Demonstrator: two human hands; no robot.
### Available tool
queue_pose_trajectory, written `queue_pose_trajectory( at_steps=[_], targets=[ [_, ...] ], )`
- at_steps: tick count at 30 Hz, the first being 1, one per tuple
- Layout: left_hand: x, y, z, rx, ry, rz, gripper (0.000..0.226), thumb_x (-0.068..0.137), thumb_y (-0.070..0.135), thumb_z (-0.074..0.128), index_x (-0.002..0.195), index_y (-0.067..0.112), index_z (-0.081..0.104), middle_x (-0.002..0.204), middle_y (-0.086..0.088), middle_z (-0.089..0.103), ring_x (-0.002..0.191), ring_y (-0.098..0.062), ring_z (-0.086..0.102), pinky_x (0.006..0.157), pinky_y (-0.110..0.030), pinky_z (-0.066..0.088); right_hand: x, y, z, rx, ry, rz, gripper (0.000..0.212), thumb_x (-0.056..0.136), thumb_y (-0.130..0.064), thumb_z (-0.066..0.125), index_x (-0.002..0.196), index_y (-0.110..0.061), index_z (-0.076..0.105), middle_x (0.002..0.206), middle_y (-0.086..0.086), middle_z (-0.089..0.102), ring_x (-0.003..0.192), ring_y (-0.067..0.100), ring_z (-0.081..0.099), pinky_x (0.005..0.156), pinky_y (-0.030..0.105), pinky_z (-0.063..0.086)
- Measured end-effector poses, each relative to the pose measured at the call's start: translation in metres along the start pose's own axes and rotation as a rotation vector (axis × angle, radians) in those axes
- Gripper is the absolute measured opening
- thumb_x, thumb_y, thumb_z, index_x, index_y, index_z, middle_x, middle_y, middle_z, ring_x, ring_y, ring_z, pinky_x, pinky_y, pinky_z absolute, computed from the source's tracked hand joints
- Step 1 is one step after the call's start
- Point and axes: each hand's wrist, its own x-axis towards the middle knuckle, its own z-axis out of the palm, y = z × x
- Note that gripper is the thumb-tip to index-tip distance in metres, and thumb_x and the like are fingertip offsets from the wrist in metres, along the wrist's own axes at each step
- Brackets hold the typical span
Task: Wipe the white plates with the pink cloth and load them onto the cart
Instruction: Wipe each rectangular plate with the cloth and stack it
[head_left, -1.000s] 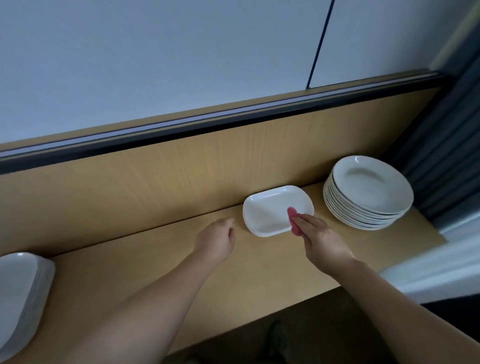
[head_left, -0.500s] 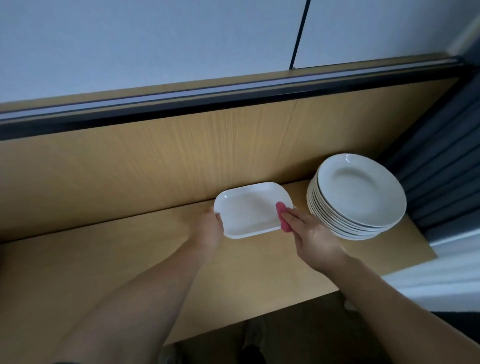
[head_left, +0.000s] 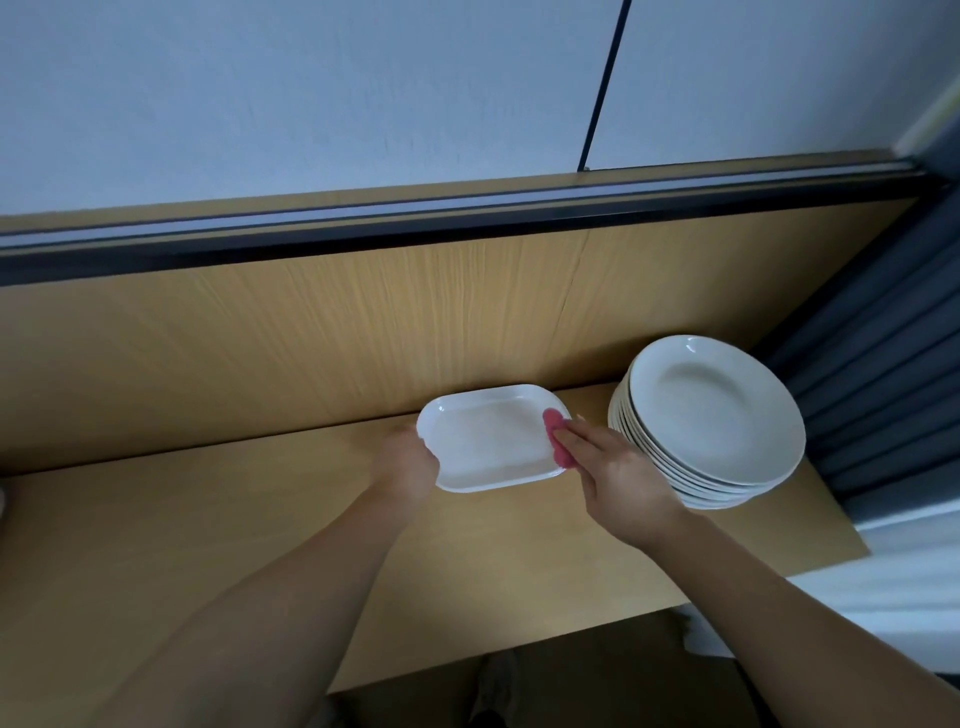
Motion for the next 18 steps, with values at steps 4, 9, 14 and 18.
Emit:
queue_pose_trajectory(
  at_steps=[4, 9, 14, 18],
  targets=[
    [-0.005, 0.006, 0.001, -0.113, 0.013, -0.041, 0.019, 0.090, 0.002, 0.043, 0.105, 0.001, 0.055, 0.095, -0.009, 0.059, 0.079, -0.021, 0.048, 0.065, -0.028, 0.035, 0.000, -0.003, 0.000, 0.011, -0.006, 0.012, 0.061, 0.082, 0.006, 0.062, 0.139, -0.013, 0.051, 0.115, -0.005, 0.063, 0.097, 0.020, 0.061, 0.084, 0.036, 0.056],
    [-0.007, 0.007, 0.004, -0.145, -0.001, -0.059, 0.021, 0.086, -0.001, 0.046, 0.106, -0.001, 0.053, 0.102, -0.015, 0.062, 0.086, -0.028, 0.056, 0.063, -0.028, 0.037, -0.003, -0.003, -0.003, 0.017, -0.016, 0.006, 0.057, 0.083, 0.007, 0.059, 0.137, -0.011, 0.052, 0.109, -0.005, 0.062, 0.092, 0.019, 0.059, 0.079, 0.038, 0.056],
    [-0.007, 0.010, 0.003, -0.128, -0.024, -0.098, 0.025, 0.082, -0.004, 0.050, 0.106, -0.002, 0.051, 0.106, -0.017, 0.062, 0.089, -0.029, 0.057, 0.063, -0.030, 0.038, -0.005, -0.005, -0.004, 0.003, -0.020, -0.005, 0.060, 0.080, 0.009, 0.061, 0.136, -0.010, 0.053, 0.110, -0.003, 0.063, 0.090, 0.020, 0.060, 0.078, 0.039, 0.056],
    [-0.006, 0.017, -0.003, -0.093, -0.044, -0.116, 0.028, 0.083, -0.001, 0.051, 0.111, -0.001, 0.049, 0.107, -0.014, 0.060, 0.094, -0.030, 0.059, 0.061, -0.030, 0.037, -0.005, -0.006, -0.004, 0.001, -0.027, -0.015, 0.061, 0.080, 0.009, 0.061, 0.137, -0.009, 0.052, 0.111, -0.003, 0.063, 0.089, 0.022, 0.060, 0.078, 0.039, 0.056]
  ],
)
